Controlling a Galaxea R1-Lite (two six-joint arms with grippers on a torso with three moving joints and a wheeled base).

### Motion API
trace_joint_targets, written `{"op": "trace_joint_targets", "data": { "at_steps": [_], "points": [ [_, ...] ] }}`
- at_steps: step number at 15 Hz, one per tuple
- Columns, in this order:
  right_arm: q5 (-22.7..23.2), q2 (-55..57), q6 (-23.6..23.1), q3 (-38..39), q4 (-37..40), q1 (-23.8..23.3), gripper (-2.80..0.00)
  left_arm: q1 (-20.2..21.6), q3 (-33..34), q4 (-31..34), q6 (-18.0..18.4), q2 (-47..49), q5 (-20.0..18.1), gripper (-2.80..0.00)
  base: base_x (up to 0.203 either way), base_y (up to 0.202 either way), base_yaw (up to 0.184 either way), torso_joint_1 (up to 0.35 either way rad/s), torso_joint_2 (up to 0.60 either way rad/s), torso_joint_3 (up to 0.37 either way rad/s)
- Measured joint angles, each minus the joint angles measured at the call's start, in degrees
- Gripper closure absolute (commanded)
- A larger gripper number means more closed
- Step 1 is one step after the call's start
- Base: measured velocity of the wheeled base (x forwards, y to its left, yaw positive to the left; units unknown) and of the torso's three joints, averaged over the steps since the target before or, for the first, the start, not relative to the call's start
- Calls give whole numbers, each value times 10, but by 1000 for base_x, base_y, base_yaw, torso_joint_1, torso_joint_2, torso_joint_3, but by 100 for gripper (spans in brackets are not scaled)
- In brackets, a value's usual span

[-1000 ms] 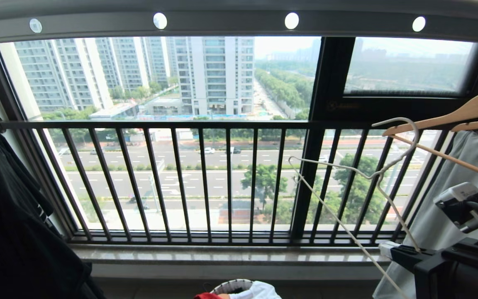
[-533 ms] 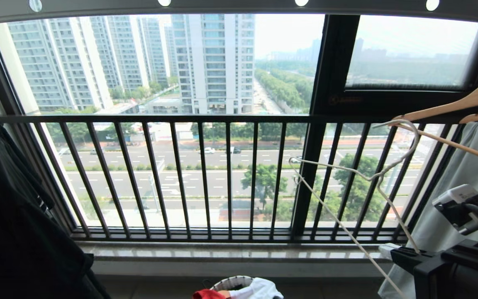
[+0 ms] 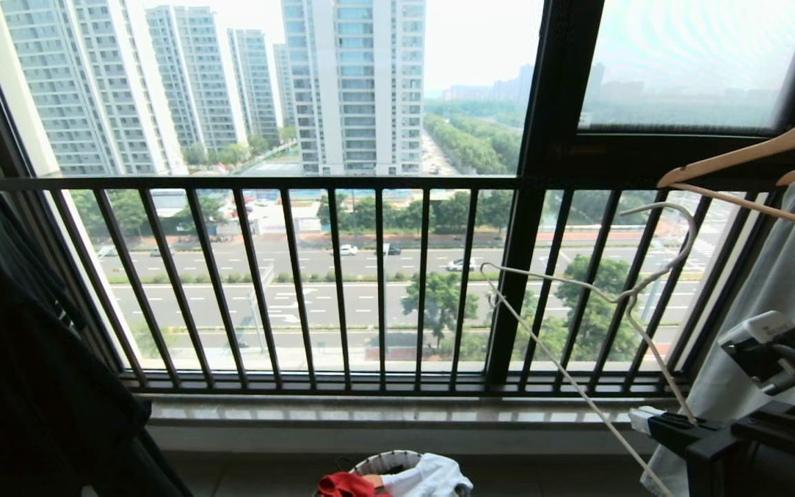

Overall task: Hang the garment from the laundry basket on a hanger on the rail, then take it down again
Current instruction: Pick up clothes from the basket

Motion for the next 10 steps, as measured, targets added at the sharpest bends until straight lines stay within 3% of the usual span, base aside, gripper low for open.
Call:
{"op": "trace_joint_targets", "data": {
  "at_steps": [10],
  "points": [
    [0, 0, 0, 4, -1, 0, 0, 0, 0, 0, 0, 0, 0, 0, 0, 0, 0, -210, 482, 269]
  ]
}}
